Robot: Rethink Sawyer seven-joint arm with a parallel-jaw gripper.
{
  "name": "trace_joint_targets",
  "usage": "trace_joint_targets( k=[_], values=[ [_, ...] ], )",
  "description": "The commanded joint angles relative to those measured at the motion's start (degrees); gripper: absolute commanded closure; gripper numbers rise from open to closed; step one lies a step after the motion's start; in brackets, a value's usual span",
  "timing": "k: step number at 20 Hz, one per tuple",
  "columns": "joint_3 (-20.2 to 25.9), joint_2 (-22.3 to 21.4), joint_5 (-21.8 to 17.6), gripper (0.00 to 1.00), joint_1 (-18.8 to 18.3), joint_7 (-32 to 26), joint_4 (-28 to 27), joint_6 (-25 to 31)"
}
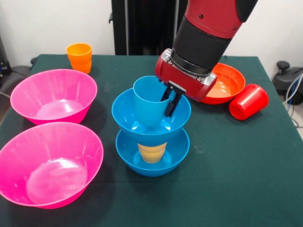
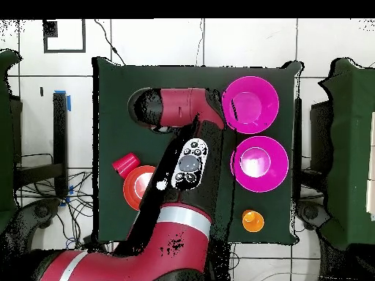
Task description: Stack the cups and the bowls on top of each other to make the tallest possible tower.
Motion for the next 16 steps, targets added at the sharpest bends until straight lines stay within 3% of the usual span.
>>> trace_joint_targets(
  k=[1, 16],
  values=[
    [6.45, 0.64, -2.65, 1.00, 0.73, -2.29, 4.59, -1.97],
    [8.34, -0.76, -1.82, 1.00, -0.07, -1.29, 7.65, -9.37]
  ],
)
